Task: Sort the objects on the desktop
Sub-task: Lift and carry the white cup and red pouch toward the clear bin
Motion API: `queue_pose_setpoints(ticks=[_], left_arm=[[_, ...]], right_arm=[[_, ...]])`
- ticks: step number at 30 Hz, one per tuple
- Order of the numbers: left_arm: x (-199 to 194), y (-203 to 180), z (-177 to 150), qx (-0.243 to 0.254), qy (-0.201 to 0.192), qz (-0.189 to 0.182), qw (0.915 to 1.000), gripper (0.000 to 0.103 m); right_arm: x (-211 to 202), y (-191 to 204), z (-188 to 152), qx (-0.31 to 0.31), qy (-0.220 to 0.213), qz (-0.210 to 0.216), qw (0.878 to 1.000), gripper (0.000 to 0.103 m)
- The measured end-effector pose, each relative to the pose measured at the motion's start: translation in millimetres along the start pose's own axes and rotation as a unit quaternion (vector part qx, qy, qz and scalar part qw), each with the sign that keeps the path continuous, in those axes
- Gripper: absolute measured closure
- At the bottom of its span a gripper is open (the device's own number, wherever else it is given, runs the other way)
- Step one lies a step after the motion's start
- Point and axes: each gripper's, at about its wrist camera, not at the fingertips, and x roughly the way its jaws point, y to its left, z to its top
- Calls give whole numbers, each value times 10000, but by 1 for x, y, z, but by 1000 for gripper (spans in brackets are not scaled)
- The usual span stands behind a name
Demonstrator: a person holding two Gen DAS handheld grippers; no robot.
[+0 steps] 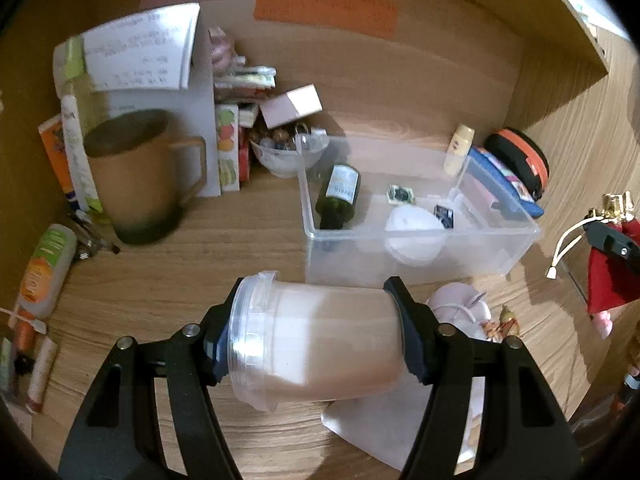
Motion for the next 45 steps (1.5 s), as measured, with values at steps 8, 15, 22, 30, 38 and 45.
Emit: queue_pose_setpoints(ticks=[8,15,22,30,38,45], left_arm=[[-33,-3,19,-64,-499,180,9986,37],[-51,-10,37,19,-832,220,9963,37],[-57,-22,55,189,-999,238,9945,37],[-38,-33,69,207,-901,-10,9957,37],[-4,-49,86,197,-684,-236,9972,37],[31,-54,101,225,-436,-310,9983,37]], right_arm=[[-3,-6,18,84,-222,-6,9997,81],[3,-6,33,12,-303,-49,9995,81],[12,-7,42,5,-336,26,9994,81],[35,-7,49,50,-242,145,9996,81],[78,-18,52,451,75,341,9984,81],[113,-28,60,466,301,243,9982,81]])
